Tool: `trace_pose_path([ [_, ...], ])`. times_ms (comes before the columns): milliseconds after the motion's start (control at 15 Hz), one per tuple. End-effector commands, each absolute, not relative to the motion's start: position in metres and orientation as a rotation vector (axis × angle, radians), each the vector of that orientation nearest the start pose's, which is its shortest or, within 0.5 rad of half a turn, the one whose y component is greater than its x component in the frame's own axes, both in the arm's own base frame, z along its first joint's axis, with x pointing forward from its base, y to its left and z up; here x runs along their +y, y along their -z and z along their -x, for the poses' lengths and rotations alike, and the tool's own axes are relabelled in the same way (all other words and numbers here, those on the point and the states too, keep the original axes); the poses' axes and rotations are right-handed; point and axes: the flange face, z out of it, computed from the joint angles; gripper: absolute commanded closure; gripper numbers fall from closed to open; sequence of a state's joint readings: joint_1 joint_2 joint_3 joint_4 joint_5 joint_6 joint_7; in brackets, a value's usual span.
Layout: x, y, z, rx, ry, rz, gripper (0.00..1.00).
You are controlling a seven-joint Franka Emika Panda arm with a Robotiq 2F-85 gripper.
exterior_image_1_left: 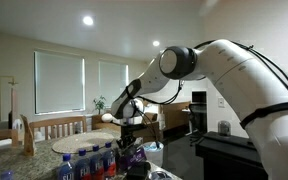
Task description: Remove the black object from the plastic
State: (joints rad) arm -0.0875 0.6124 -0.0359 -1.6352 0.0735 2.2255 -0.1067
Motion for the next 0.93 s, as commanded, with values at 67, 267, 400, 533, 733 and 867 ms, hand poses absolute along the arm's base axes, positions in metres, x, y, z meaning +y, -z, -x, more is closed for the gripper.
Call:
trace_pose_path([
  [67, -0.075, -0.255, -0.683, 0.071, -0.072, 3.092, 0.93],
  [267, -0.074, -0.268, -0.680, 0.075, -0.055, 3.081, 0.92],
  [400, -0.073, -0.283, -0.677, 0.078, -0.011, 3.093, 0.90],
  [533, -0.074, -0.299, -0.676, 0.085, 0.039, 3.105, 0.91],
  [733, -0.075, -0.315, -0.676, 0.089, 0.035, 3.112, 0.92],
  [867, -0.075, -0.311, -0.674, 0.085, -0.059, 3.102, 0.66],
])
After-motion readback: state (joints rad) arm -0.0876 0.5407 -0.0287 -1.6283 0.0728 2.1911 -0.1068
